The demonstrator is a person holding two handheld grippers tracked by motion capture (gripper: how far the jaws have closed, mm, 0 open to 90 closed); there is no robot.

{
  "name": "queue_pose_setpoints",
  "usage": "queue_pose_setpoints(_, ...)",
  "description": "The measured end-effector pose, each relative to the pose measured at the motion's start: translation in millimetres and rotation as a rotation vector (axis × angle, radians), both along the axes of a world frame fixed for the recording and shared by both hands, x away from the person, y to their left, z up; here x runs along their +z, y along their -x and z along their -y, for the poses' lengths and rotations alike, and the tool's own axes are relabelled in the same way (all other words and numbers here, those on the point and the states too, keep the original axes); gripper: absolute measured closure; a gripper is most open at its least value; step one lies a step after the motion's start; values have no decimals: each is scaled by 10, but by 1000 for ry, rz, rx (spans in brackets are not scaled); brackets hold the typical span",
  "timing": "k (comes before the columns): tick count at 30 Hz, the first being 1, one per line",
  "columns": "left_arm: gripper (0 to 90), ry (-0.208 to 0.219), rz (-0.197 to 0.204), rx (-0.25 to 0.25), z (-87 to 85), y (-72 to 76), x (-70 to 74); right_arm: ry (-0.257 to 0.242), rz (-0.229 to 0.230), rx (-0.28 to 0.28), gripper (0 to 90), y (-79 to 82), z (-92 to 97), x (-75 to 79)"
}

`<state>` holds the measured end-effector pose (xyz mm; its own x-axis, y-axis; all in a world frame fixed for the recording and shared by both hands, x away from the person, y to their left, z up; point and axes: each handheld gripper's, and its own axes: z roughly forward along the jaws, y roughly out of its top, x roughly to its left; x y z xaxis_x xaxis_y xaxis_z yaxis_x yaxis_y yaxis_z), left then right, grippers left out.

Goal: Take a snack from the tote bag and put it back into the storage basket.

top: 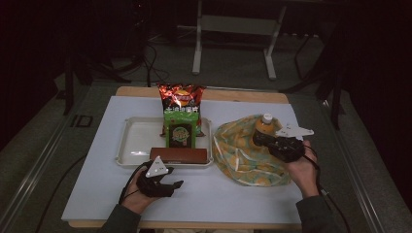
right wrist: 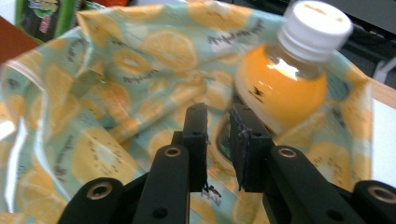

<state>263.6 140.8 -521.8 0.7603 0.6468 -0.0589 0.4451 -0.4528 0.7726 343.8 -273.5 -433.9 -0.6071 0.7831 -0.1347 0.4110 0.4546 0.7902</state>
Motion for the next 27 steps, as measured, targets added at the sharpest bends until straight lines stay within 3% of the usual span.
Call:
queue_pose_setpoints(15,381,-5,-2,-8,23,5,-3,-18,-30,-81,561,-157,183,-180)
queue_pose_setpoints(27,381,-5,-2,-11,34,8,-5,-62,-68,-84,406,-387,155,-263)
